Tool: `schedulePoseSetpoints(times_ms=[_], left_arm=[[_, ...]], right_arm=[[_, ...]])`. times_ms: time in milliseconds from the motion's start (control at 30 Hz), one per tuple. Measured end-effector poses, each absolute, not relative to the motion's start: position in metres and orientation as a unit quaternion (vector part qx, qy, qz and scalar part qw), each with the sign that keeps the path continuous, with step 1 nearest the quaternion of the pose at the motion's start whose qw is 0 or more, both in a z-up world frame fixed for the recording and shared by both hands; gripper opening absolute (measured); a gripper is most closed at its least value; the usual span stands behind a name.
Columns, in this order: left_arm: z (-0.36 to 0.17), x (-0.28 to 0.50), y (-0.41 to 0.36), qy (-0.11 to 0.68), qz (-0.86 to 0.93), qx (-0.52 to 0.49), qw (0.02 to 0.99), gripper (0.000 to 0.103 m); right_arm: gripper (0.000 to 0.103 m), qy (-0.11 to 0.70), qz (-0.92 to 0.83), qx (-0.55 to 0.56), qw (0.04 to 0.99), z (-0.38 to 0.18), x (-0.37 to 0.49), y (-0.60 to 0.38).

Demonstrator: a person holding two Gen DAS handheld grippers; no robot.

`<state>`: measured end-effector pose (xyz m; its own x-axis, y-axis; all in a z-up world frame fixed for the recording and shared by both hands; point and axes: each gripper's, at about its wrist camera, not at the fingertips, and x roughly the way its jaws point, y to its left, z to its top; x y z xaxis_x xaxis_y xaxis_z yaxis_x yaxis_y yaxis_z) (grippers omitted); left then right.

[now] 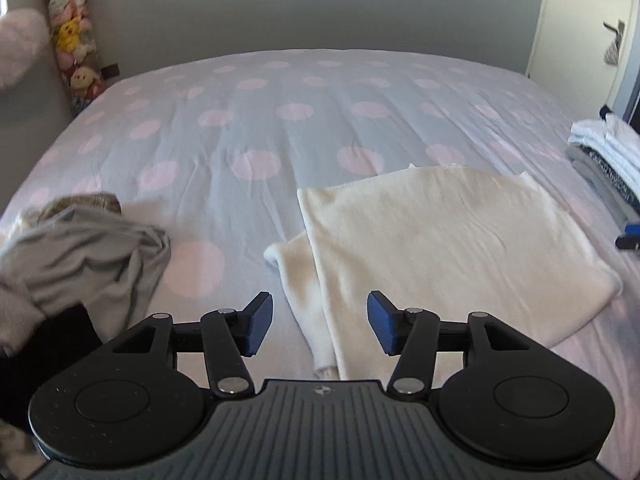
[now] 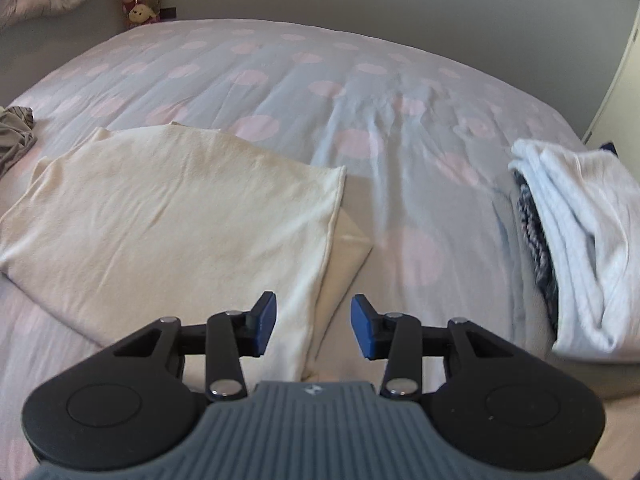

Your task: Fold clothes

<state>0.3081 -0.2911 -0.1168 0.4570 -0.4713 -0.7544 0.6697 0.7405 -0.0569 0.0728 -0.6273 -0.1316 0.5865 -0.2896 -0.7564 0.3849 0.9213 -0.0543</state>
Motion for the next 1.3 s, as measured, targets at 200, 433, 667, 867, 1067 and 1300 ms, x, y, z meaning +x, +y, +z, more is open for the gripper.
schedulePoseSetpoints(times_ms=[200, 433, 667, 867, 1067, 1300], left_arm=[[-0.153, 0.293, -0.253, 0.433, -0.292, -0.014, 0.853, 0.055], [-0.193, 0.302, -0.236, 0.489, -0.266, -0.093, 0.826, 0.055], [-0.212, 0.303, -0.239, 0.494, -0.263, -0.128, 0.819, 0.055], [-0.216, 0.297, -0.251, 0.473, -0.277, -0.107, 0.830, 0.057], [-0.216, 0.293, -0.263, 0.458, -0.289, -0.083, 0.837, 0.053], [-0.216, 0.288, -0.268, 0.454, -0.277, -0.095, 0.842, 0.032]], right_arm=[[0.057, 0.329, -0.242, 0.232, 0.883, -0.158, 0.023, -0.625], [0.057, 0.273, -0.264, 0.407, 0.831, -0.213, 0.001, -0.641], [0.057, 0.257, -0.248, 0.423, 0.833, -0.231, 0.012, -0.640], [0.049, 0.251, -0.240, 0.405, 0.846, -0.237, 0.024, -0.640], [0.034, 0.241, -0.230, 0.411, 0.848, -0.242, 0.023, -0.643], [0.025, 0.242, -0.225, 0.396, 0.857, -0.243, 0.026, -0.640]])
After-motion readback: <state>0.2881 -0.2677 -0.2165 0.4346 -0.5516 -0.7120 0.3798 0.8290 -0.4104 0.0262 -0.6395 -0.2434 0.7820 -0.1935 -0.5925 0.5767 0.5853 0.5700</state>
